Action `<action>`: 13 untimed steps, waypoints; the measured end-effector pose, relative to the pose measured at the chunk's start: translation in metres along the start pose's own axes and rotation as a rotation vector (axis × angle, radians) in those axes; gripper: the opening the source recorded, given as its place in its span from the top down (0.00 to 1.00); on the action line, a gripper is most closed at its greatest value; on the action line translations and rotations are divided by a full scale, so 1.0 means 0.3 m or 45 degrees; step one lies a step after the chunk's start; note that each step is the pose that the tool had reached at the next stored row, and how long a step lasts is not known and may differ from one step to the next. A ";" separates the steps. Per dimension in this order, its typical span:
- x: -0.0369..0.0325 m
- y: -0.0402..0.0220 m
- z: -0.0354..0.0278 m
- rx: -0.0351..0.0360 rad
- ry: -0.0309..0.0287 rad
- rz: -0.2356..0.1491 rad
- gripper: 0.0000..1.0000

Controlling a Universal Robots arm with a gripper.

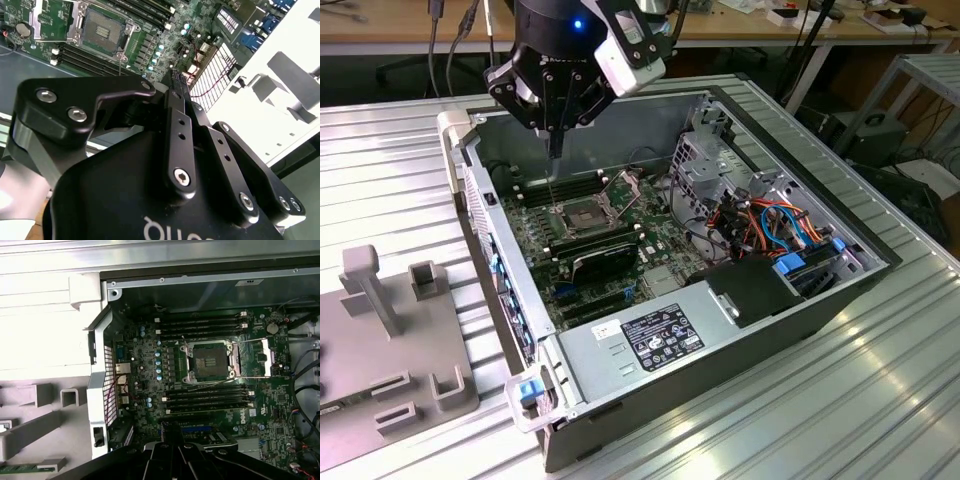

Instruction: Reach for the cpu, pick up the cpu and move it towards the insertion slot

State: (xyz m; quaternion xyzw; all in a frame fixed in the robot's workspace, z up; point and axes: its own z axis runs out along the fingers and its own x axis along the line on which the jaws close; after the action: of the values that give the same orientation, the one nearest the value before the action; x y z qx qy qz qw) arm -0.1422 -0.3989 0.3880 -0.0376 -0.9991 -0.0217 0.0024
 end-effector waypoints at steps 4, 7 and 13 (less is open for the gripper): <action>0.001 0.000 0.000 -0.0001 -0.0001 0.000 0.89; 0.005 0.000 0.000 -0.0001 -0.0001 0.000 0.89; 0.016 -0.001 0.000 -0.0001 -0.0001 0.000 0.89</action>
State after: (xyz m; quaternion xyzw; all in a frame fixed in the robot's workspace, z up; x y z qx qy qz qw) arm -0.1470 -0.3988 0.3879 -0.0378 -0.9990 -0.0217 0.0024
